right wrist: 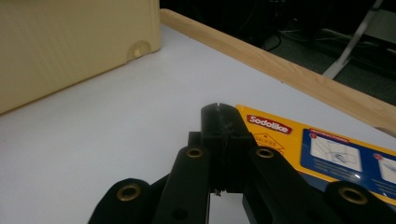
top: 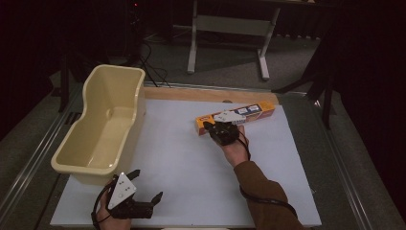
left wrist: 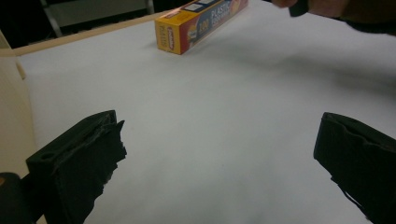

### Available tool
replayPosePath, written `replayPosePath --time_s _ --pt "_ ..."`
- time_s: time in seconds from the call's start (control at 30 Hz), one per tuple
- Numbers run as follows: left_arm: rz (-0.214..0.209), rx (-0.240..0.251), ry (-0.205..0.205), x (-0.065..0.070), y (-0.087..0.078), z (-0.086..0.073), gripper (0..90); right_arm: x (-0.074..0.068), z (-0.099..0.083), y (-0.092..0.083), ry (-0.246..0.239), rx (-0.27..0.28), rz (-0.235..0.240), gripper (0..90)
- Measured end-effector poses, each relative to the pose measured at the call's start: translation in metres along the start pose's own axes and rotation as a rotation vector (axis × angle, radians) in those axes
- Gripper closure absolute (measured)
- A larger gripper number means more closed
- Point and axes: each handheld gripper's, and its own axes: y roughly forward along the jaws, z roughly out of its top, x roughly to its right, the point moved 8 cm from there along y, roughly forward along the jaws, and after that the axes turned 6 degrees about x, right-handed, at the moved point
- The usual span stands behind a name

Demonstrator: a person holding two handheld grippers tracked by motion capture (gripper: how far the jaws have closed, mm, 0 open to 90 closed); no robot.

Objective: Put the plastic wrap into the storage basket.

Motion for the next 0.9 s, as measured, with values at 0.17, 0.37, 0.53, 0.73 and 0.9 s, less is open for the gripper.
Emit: replayPosePath --time_s 0.17,0.37,0.53,0.73,0.9 --pt "0.004 -0.002 0.005 0.001 0.001 0.000 1.2 0.004 -0.001 0.020 0.027 -0.012 -0.006 89.9" --pt "0.006 -0.008 0.011 0.000 0.002 -0.001 1.2 0.012 0.003 0.046 0.037 -0.033 -0.019 89.9" --pt "0.005 -0.005 0.008 0.000 0.001 -0.001 1.1 0.020 0.007 0.068 0.050 -0.056 -0.044 90.0" --pt "0.002 0.004 -0.001 0.000 0.000 -0.001 1.1 0.026 0.008 0.088 0.076 -0.096 -0.071 90.0" --pt "0.003 0.011 -0.006 -0.001 -0.001 0.000 1.2 0.029 0.003 0.102 0.072 -0.141 -0.102 90.0"
